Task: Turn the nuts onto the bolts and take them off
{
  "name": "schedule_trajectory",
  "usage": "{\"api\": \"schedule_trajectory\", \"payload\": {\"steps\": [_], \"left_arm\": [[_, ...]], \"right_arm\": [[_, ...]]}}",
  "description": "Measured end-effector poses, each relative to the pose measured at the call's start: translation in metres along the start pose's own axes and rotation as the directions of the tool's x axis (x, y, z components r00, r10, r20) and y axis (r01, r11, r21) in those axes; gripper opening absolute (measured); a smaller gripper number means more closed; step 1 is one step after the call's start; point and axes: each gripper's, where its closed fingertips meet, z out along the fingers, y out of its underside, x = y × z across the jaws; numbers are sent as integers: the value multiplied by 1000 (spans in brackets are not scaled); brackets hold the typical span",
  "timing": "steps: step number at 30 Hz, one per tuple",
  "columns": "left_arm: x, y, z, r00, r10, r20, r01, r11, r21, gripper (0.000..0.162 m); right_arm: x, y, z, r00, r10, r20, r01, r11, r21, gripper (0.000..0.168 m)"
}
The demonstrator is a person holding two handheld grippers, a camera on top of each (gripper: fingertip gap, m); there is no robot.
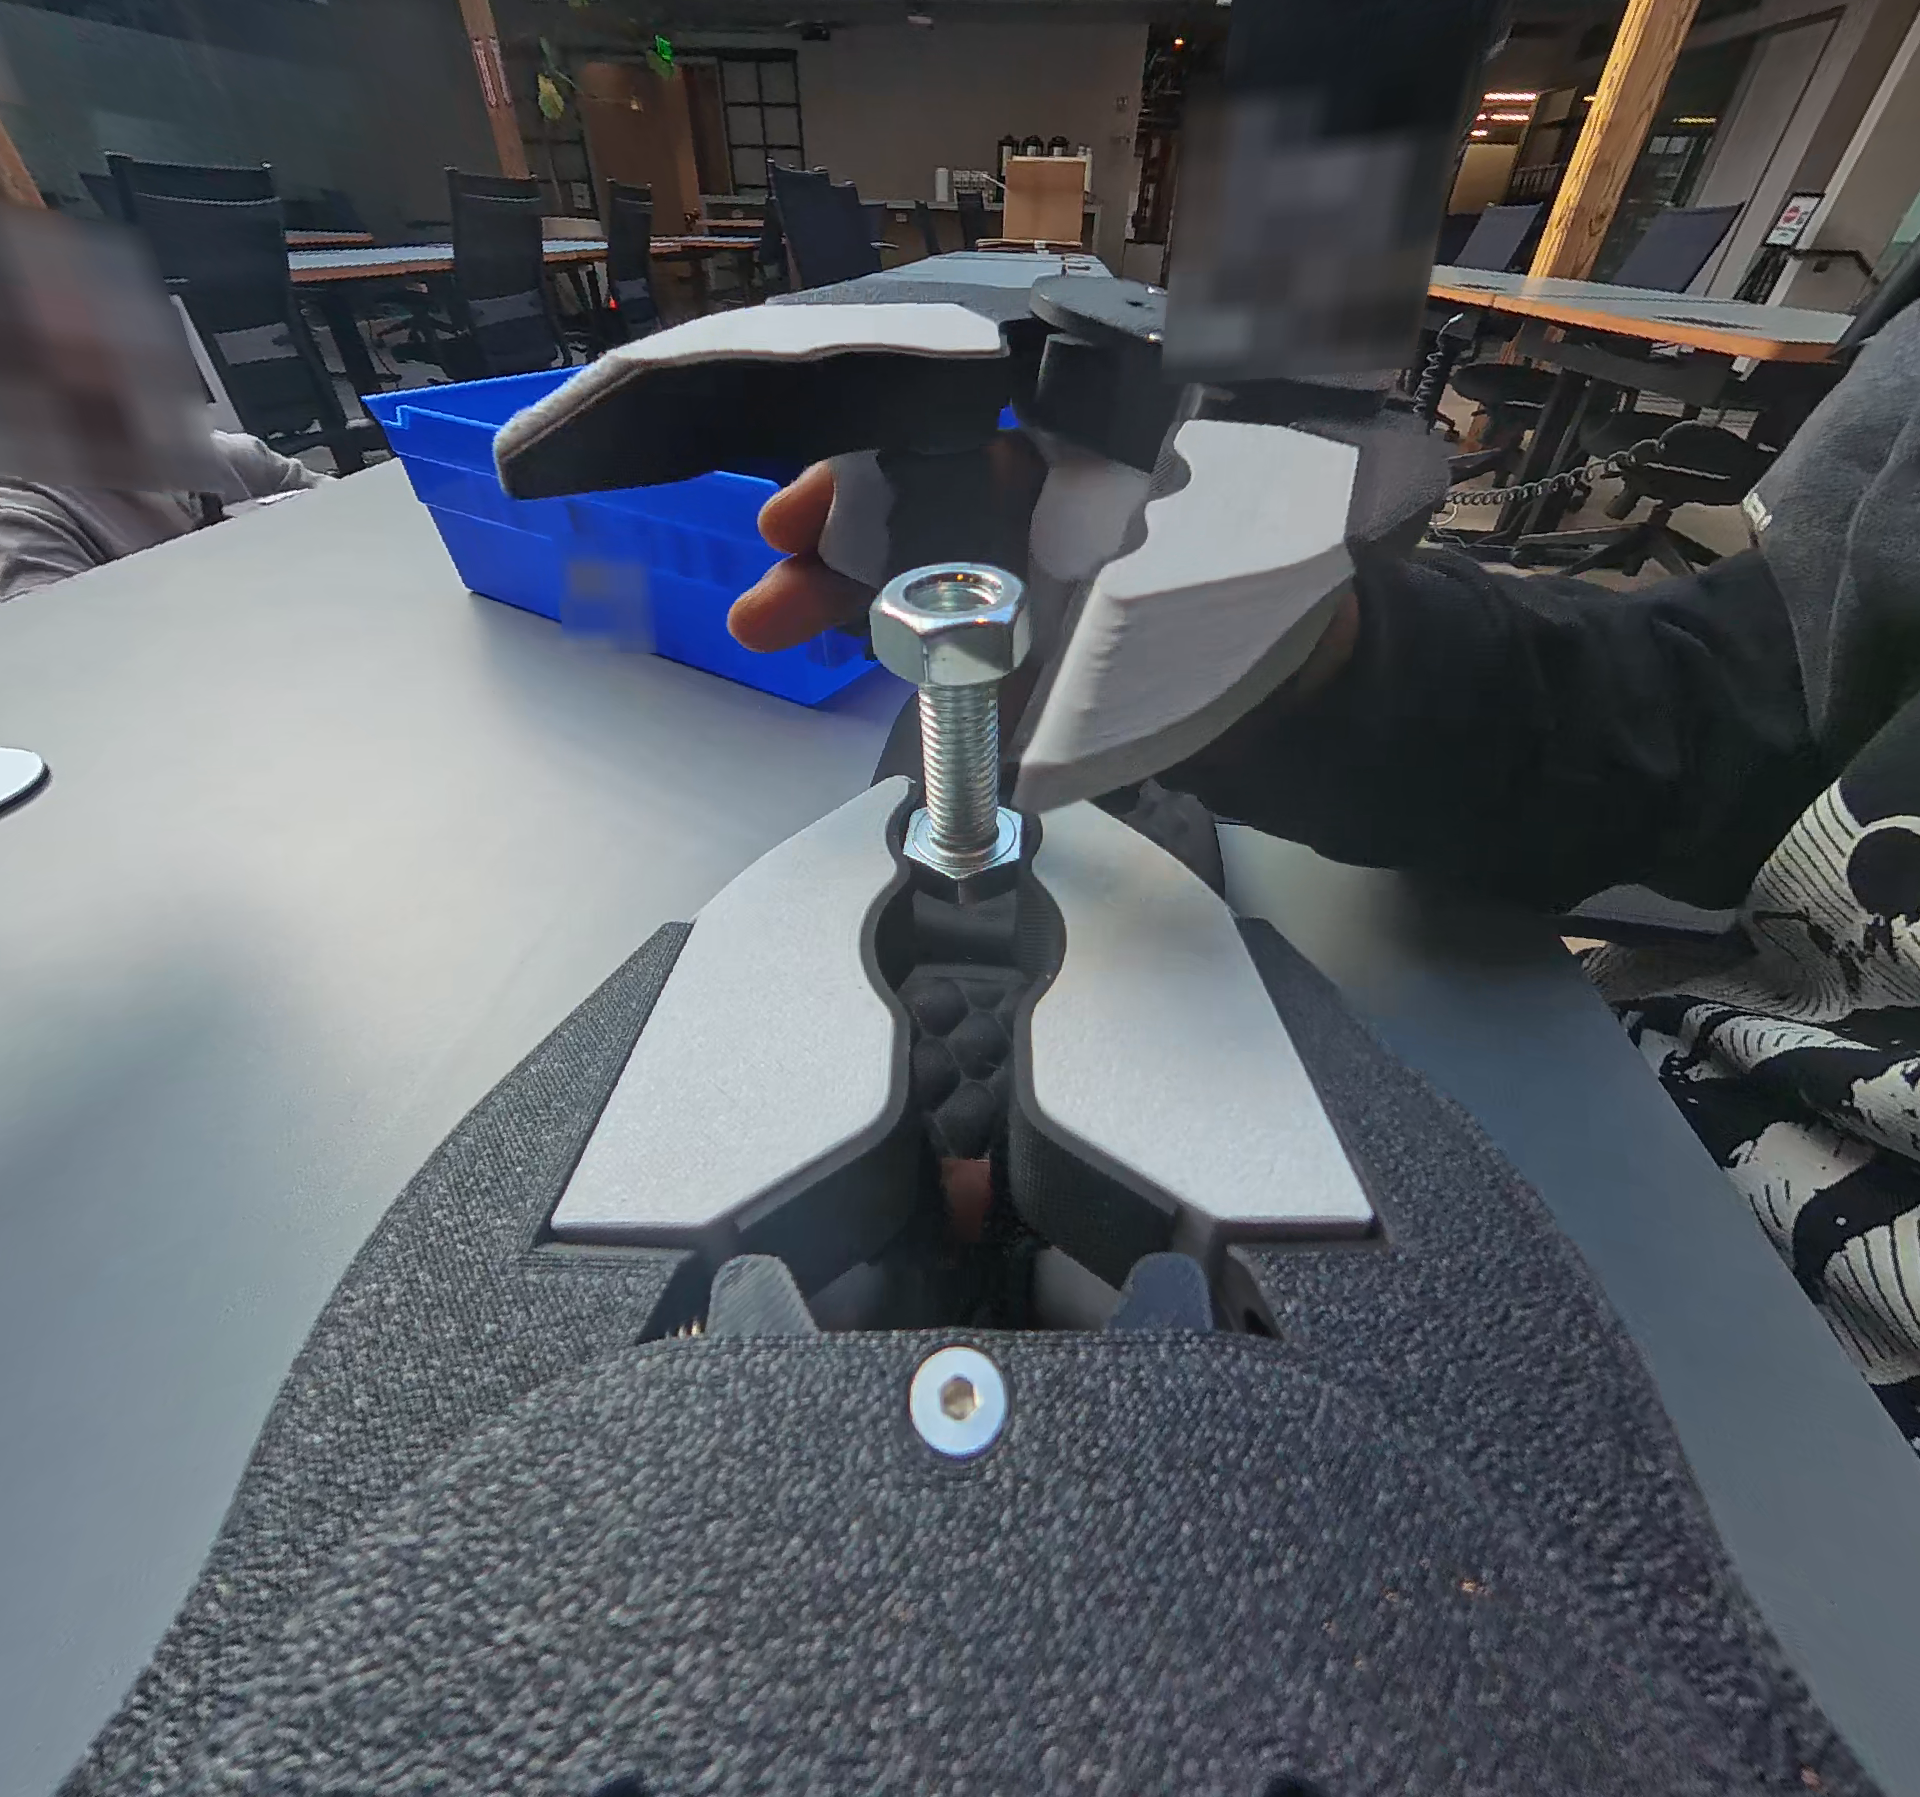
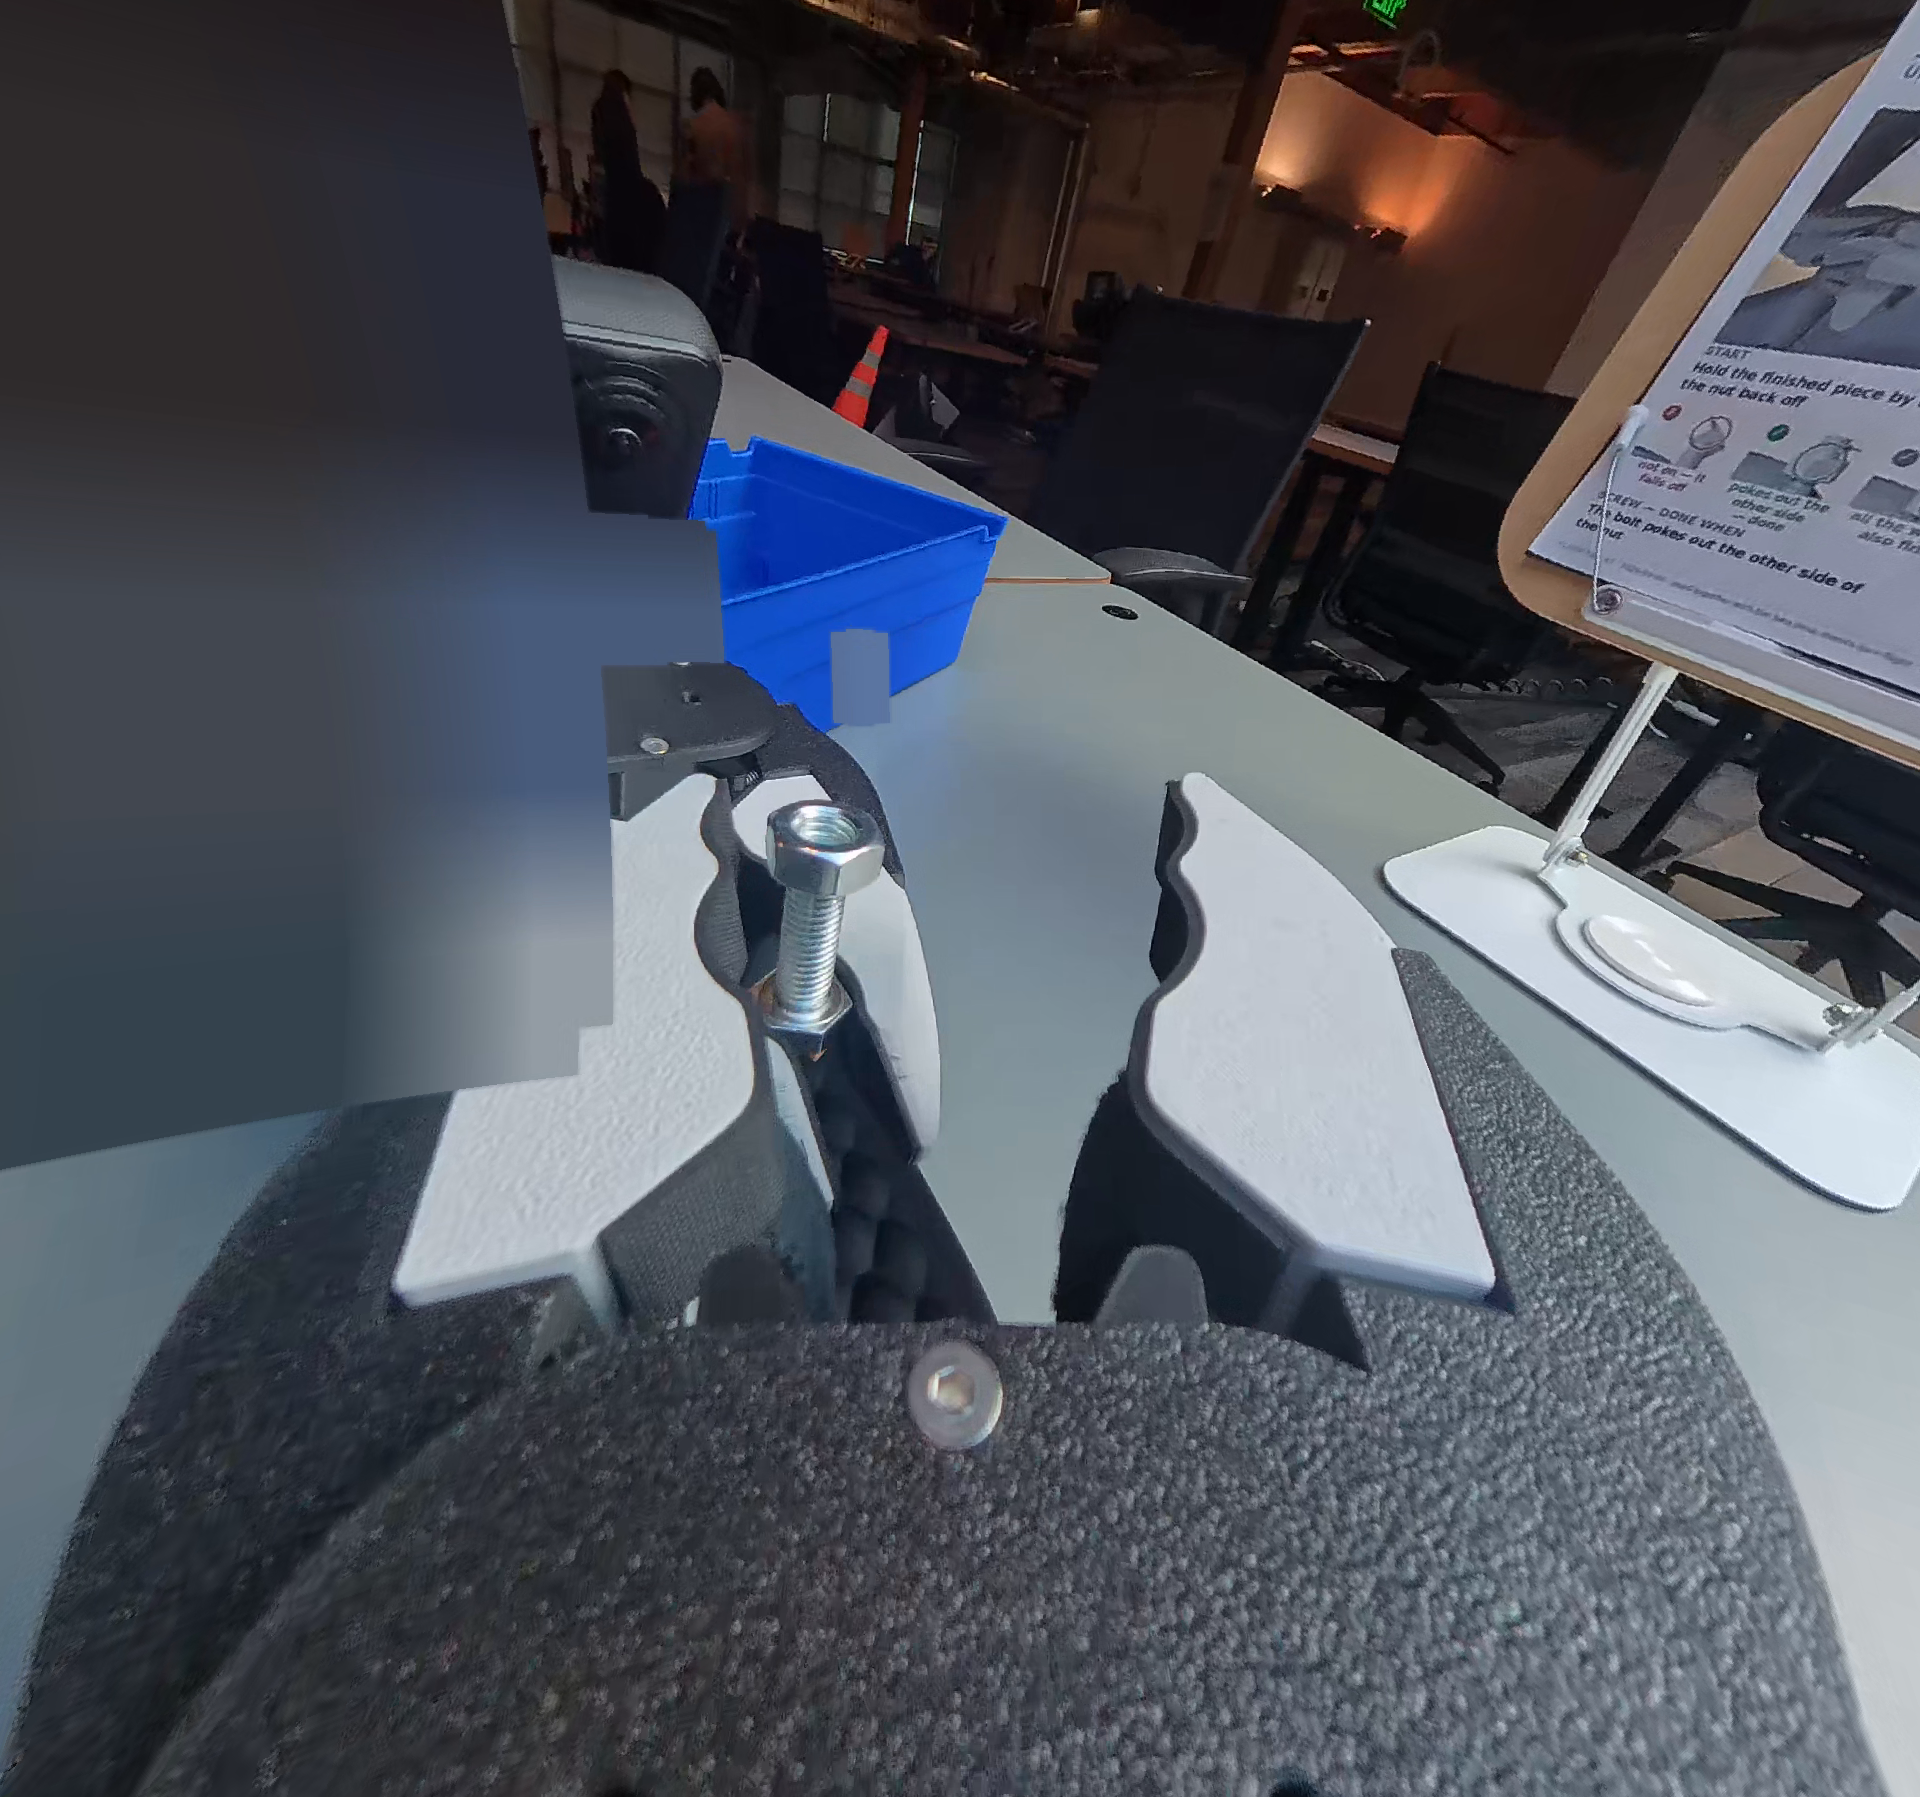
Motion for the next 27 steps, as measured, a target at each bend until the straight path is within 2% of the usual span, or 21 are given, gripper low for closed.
{"api": "schedule_trajectory", "payload": {"steps": [9, 12, 14, 17, 19, 21, 23, 27], "left_arm": [[-1, 0, 0, 1000, -5, 1, 5, 1000, 0, 14], [-1, 0, 0, 1000, -4, 1, 4, 1000, 2, 14], [-1, 0, 0, 1000, -6, 1, 6, 1000, 1, 14], [-1, 0, 0, 1000, -5, 0, 5, 1000, 1, 14], [0, 1, 0, 1000, -1, 0, 1, 1000, -4, 14], [1, 2, 1, 1000, 6, -4, -6, 1000, -12, 14], [3, 3, 2, 1000, 14, -12, -15, 1000, -24, 14], [5, 5, 3, 999, 28, -16, -28, 999, -41, 14]], "right_arm": [[16, 3, -26, 999, 39, -30, -39, 999, 5, 79], [28, 6, -39, 997, 34, -71, -35, 999, -9, 73], [29, 7, -44, 999, 19, -39, -20, 999, -32, 70], [27, 3, -47, 995, -64, 74, 74, 988, -136, 65], [18, -1, -46, 972, -86, 219, 141, 958, -251, 53], [2, -2, -46, 916, 18, 401, 156, 904, -397, 53], [-9, -4, -46, 840, 182, 511, 162, 815, -556, 54], [-17, -12, -37, 714, 302, 632, 292, 691, -661, 39]]}}
